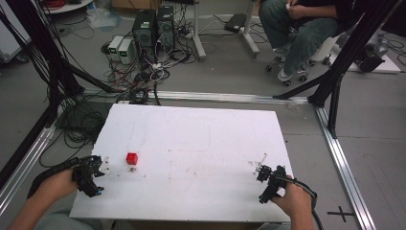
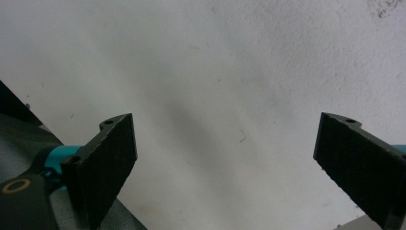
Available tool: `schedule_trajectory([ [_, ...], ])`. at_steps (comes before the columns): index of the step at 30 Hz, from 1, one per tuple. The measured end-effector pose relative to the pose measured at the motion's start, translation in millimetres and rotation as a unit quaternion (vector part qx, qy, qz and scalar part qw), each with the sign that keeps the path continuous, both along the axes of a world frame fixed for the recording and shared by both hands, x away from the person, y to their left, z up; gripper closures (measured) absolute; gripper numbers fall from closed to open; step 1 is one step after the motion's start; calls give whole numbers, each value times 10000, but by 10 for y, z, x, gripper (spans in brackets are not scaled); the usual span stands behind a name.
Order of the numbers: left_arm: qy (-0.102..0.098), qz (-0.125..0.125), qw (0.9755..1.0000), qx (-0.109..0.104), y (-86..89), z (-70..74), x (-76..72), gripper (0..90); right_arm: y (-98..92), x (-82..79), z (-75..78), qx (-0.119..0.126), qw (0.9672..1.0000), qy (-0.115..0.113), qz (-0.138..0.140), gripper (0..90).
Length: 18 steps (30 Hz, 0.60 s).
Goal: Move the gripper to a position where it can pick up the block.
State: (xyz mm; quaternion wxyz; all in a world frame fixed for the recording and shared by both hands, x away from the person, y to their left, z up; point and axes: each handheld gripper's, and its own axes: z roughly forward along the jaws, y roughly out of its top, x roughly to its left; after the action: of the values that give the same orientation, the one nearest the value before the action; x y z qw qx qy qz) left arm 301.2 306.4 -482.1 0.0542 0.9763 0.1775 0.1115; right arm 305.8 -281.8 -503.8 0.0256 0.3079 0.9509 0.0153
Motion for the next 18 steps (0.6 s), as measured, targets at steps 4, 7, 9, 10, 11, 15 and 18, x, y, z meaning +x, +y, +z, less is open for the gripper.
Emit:
schedule_trajectory([
  [4, -18, -380, 9989, 279, -9, 10, 76, 218, -11, 3, -14, 14, 10000, 33, -23, 68],
  [7, 24, -568, 9979, 310, -12, 21, 134, 218, -8, 6, -15, 18, 10000, 13, -29, 68],
  [9, 23, -621, 9974, 378, -13, 39, 184, 218, -11, 8, -16, 19, 10000, 31, -25, 68],
  [10, 23, -621, 9974, 378, -13, 39, 184, 218, -12, 6, -18, 20, 10000, 23, -30, 68],
  [11, 48, -622, 9975, 332, -13, 43, 241, 218, -16, 3, -21, 31, 10000, 34, -44, 68],
  [15, 102, -714, 9969, 306, -22, 34, 318, 218, -35, 2, -14, 33, 10000, 36, -57, 68],
  [18, 132, -780, 9963, 341, -26, 23, 387, 218, -39, 3, -9, 51, 10000, 16, -82, 68],
])
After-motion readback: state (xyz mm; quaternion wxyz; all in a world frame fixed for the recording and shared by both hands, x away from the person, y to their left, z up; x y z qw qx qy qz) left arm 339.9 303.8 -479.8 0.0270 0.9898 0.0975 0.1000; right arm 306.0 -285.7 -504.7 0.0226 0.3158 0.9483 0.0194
